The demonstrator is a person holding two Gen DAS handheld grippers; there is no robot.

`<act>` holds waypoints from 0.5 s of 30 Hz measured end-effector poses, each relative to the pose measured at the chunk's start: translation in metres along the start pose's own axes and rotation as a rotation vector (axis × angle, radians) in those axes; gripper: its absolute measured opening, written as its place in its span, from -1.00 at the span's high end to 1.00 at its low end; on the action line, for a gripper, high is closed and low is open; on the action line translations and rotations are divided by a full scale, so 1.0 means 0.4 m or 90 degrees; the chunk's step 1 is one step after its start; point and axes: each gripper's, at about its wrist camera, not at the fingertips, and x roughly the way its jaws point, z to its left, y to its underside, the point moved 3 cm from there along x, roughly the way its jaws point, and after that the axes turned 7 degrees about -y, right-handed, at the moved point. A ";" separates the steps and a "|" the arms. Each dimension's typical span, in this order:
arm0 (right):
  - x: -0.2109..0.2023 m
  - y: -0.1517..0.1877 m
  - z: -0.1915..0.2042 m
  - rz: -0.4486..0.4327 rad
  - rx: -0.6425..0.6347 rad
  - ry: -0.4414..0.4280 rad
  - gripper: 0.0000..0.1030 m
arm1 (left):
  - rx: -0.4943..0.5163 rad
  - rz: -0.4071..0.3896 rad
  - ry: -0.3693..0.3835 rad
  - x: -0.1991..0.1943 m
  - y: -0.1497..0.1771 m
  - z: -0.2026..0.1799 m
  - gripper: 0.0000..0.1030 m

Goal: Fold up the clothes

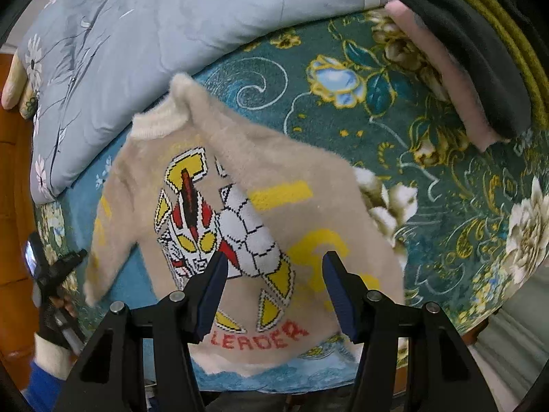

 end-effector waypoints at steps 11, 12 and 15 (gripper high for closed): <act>0.083 0.090 -0.016 0.051 -0.151 0.141 -0.14 | 0.039 0.011 0.100 -0.123 0.214 -0.101 0.04; 0.096 0.098 -0.024 0.060 -0.151 0.144 -0.13 | 0.049 0.019 0.099 -0.130 0.241 -0.115 0.04; 0.138 0.109 -0.048 0.091 -0.146 0.157 0.29 | 0.080 0.039 0.103 -0.144 0.302 -0.152 0.04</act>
